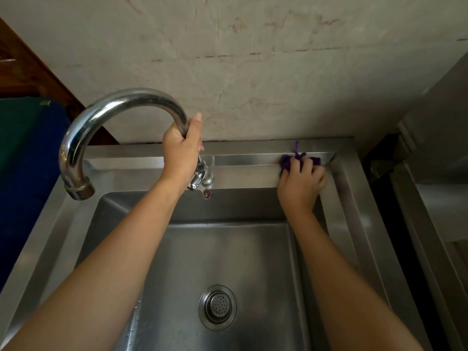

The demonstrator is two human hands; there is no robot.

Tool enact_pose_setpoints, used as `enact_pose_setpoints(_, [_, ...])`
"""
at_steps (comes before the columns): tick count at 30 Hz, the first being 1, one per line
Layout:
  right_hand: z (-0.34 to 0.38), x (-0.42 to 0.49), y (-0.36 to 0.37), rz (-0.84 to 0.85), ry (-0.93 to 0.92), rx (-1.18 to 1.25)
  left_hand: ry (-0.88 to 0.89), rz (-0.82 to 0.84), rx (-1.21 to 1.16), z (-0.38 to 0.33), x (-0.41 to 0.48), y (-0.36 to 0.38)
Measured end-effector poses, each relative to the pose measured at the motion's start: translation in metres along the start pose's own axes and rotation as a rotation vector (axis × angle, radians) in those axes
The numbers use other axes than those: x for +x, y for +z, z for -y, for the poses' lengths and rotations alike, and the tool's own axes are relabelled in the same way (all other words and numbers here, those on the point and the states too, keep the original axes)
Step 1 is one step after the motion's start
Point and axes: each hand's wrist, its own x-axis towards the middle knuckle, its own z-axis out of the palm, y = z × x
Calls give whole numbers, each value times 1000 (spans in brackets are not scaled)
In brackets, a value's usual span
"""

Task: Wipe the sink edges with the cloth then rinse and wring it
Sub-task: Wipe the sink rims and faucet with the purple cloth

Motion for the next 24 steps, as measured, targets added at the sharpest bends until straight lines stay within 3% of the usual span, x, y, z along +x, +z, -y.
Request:
enact_pose_setpoints(4, [27, -10, 7, 40, -69, 11, 6, -18, 17, 1, 0, 1])
enact_pose_setpoints(8, [65, -27, 22, 102, -295, 71, 20, -37, 13, 1, -2, 2])
enact_pose_setpoints(13, [42, -6, 18, 154, -516, -36, 1, -39, 38, -1, -6, 2])
enact_pose_setpoints(24, [-57, 4, -32, 102, -207, -228, -15, -97, 24, -3, -11, 5])
